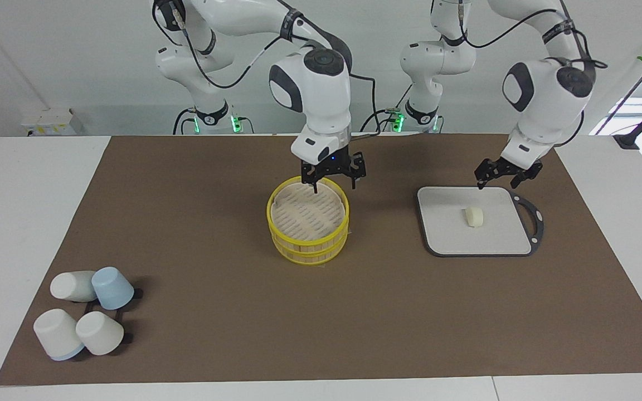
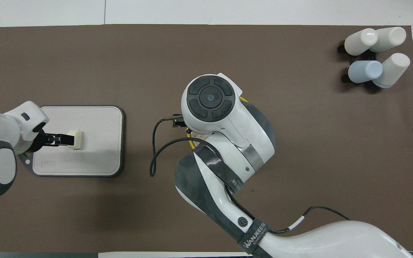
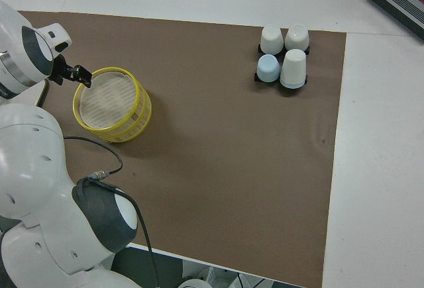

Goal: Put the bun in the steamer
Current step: 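Grasp the white bun with the left gripper while the right gripper holds the lid, then carry the bun to the steamer with the left gripper while the right gripper moves, then lower the bun into the steamer and open the left gripper, then withdraw the left gripper while the right gripper brings the lid over the steamer, then lower the lid onto the steamer with the right gripper and release it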

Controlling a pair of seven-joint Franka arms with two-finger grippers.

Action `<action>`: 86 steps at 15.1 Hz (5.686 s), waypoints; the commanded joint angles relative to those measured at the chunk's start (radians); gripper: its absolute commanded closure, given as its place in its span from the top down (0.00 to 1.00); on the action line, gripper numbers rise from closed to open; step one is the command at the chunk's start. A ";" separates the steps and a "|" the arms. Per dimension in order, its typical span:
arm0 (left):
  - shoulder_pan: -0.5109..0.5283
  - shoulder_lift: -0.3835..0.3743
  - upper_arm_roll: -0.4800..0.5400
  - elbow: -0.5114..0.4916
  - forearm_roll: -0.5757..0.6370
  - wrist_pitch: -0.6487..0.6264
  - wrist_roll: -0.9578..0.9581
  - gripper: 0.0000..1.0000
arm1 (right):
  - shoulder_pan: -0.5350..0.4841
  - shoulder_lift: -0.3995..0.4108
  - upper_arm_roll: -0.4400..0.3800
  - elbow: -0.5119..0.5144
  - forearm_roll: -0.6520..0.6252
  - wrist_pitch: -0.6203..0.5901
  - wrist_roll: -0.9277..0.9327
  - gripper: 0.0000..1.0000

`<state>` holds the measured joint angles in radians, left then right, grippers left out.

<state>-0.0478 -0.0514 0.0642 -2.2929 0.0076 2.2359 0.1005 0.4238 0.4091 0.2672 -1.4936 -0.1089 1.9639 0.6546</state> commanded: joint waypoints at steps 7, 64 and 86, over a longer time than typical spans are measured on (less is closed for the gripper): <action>-0.015 0.073 0.002 -0.097 0.012 0.203 0.048 0.93 | 0.032 -0.001 0.004 -0.174 -0.032 0.214 0.143 1.00; -0.001 -0.005 0.016 0.547 -0.017 -0.601 -0.008 1.00 | -0.016 -0.003 0.004 -0.141 0.103 0.182 -0.069 0.00; -0.075 0.038 0.091 0.713 0.000 -0.743 0.031 1.00 | -0.081 -0.083 0.001 -0.088 0.089 0.075 -0.059 1.00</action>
<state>-0.1076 -0.0293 0.1412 -1.6137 0.0161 1.5169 0.1173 0.4293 0.3825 0.2567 -1.6061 -0.0200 2.1195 0.6414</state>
